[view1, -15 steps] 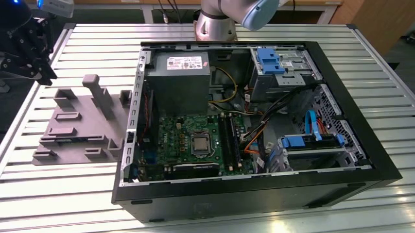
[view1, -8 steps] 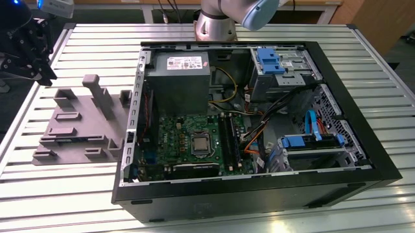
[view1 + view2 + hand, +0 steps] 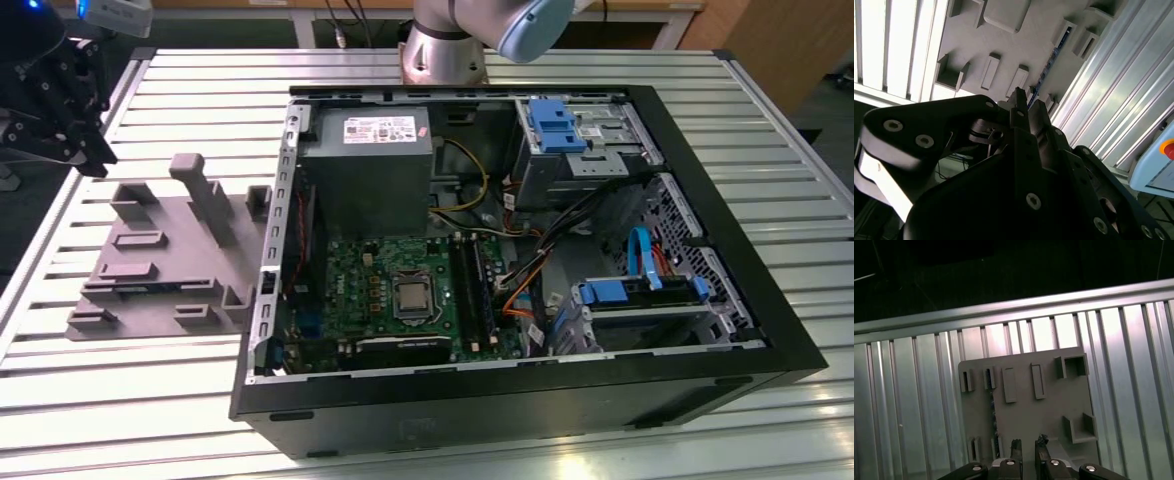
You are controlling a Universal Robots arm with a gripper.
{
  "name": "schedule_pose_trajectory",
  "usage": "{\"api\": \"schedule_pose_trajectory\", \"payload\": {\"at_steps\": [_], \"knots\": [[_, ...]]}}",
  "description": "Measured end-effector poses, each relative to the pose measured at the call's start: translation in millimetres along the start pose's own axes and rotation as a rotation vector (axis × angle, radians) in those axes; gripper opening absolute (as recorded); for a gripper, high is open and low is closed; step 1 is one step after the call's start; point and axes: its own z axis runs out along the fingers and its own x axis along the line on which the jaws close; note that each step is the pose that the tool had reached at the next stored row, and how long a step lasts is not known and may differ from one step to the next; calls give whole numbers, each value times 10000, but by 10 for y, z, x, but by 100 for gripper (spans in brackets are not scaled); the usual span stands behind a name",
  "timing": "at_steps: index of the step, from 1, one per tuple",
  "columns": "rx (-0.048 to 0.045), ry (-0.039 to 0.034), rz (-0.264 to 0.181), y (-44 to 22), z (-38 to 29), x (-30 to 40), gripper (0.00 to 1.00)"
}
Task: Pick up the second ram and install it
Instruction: 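Pick up the second ram and move it above second insertion slot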
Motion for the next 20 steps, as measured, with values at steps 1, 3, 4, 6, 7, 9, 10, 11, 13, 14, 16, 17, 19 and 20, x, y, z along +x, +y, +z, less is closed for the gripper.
{"api": "schedule_pose_trajectory", "payload": {"at_steps": [1, 3, 4, 6, 7, 9, 10, 11, 13, 14, 16, 17, 19, 20], "knots": [[-1, 1, -17, 0, 0, 0, 25], [-1, 4, -79, 0, 2, 1, 25], [0, 8, -157, 0, 3, 1, 25], [-4, 26, -572, 0, 7, 3, 25], [-3, 26, -574, 0, 7, 3, 25], [-3, 27, -594, -1, 7, 3, 25], [-3, 27, -595, -1, 7, 3, 25], [-3, 27, -595, -1, 7, 3, 25], [-3, 27, -597, -1, 7, 3, 25], [-3, 27, -598, -1, 7, 3, 25], [-3, 27, -599, -1, 7, 3, 25], [-3, 27, -600, -1, 7, 3, 25], [-3, 27, -601, -1, 7, 3, 25], [-2, 26, -613, -1, 8, 7, 25]]}}
